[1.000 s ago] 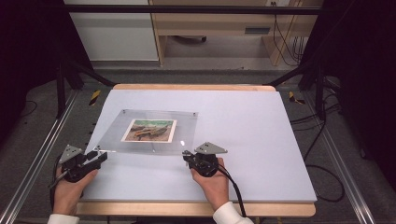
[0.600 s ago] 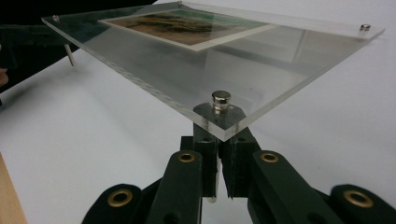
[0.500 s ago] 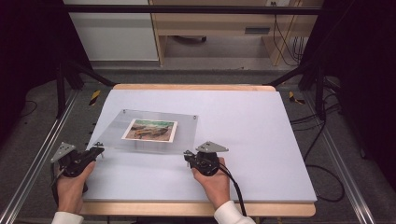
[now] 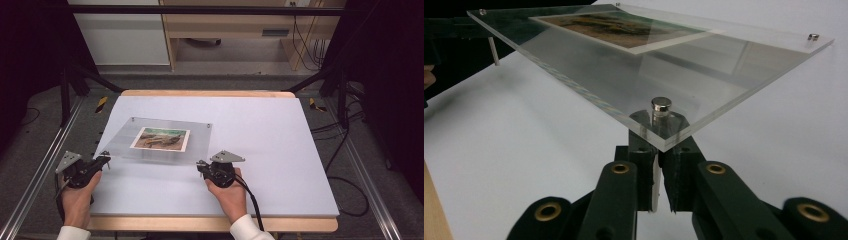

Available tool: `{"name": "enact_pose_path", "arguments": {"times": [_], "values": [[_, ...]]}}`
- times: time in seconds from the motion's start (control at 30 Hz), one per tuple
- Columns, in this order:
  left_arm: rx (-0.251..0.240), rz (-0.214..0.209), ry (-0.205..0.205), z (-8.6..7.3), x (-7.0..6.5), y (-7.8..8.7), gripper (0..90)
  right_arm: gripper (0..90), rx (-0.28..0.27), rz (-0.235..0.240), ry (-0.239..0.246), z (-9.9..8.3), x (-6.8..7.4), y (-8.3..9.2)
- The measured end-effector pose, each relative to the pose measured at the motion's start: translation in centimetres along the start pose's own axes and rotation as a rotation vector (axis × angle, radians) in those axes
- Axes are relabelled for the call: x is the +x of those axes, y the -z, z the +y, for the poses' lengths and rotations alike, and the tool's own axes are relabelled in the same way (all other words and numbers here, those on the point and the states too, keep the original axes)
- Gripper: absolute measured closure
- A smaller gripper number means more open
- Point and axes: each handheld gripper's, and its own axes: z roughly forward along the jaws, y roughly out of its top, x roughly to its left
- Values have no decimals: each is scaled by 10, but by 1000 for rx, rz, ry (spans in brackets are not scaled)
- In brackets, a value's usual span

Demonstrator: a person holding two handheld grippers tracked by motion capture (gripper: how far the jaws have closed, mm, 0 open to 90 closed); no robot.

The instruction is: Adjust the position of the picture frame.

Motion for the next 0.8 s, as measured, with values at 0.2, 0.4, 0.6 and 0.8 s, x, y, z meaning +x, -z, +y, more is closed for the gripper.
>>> {"name": "enact_pose_path", "arguments": {"times": [0.2, 0.4, 0.6, 0.8], "values": [[3, -6, 11, 2, -1, 2, 836, 774, -31, -11, 2, 0, -2, -4], [10, -12, 17, 3, -1, 2, 836, 792, -57, -24, 5, 1, -4, -6], [18, -13, 13, 3, -3, 2, 837, 848, -63, -47, 16, 1, -2, -7], [16, -20, 12, 4, -2, 1, 831, 851, -62, -48, -9, 2, -1, -6]]}}
